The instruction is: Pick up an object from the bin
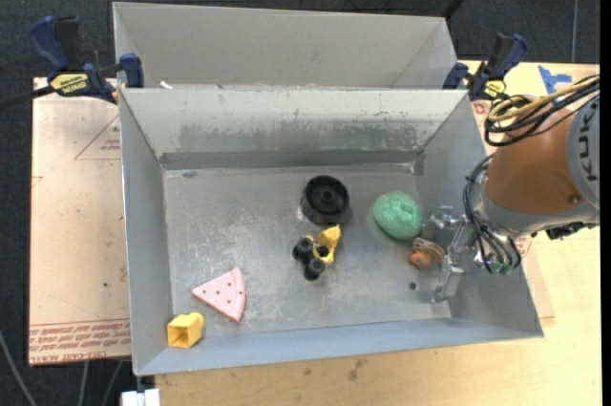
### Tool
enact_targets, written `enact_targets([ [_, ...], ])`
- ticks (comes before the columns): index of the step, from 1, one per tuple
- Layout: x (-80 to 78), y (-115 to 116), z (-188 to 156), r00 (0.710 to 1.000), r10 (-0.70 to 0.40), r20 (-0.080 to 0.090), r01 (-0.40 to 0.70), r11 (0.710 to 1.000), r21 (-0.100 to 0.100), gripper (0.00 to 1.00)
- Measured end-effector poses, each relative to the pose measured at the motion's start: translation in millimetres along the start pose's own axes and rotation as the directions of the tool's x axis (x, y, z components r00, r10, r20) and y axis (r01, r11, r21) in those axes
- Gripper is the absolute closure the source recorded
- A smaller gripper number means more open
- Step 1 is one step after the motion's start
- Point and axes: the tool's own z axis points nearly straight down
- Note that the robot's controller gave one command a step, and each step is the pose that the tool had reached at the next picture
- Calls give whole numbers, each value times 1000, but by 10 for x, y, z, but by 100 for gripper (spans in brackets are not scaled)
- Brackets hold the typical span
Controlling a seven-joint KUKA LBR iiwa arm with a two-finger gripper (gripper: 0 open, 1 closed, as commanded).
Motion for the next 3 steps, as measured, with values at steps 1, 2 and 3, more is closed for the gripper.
enact_targets([
  [1, 15, 42, 61, 986, 167, -1, -167, 986, 0, 100],
  [2, 15, 42, 61, 986, 166, -1, -166, 986, 0, 100],
  [3, 15, 43, 61, 986, 166, -1, -166, 986, 0, 100],
])
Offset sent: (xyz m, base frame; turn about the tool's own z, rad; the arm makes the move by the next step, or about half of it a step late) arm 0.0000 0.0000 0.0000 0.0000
